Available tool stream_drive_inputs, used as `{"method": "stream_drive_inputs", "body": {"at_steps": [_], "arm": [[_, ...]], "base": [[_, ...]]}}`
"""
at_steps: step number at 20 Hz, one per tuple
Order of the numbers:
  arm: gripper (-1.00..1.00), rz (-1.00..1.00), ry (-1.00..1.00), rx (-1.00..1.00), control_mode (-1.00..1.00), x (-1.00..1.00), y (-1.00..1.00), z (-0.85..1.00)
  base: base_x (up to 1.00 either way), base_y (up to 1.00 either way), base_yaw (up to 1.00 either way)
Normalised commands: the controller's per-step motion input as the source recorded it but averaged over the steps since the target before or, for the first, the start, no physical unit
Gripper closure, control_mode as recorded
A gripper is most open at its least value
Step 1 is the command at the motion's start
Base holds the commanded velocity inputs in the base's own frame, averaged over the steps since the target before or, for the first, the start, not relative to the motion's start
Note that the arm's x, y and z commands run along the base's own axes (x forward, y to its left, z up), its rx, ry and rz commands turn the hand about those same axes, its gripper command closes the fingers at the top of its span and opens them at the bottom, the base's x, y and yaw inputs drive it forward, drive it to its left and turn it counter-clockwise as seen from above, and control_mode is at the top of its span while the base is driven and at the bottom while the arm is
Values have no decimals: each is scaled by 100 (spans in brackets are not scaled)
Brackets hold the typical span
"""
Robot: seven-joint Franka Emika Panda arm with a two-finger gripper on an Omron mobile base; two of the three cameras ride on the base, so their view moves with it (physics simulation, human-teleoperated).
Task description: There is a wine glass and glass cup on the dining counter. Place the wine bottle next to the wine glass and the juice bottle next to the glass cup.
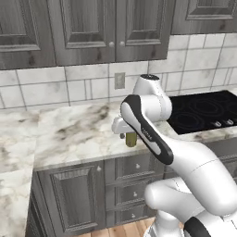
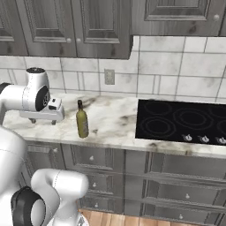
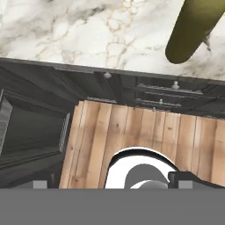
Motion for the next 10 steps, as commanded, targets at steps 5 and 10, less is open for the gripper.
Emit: {"method": "stream_drive_inputs", "body": {"at_steps": [5,10], "arm": [[-100,0,0,0,100,0,0,0],[-100,0,0,0,100,0,0,0]], "base": [[50,24,3],[37,16,0]]}}
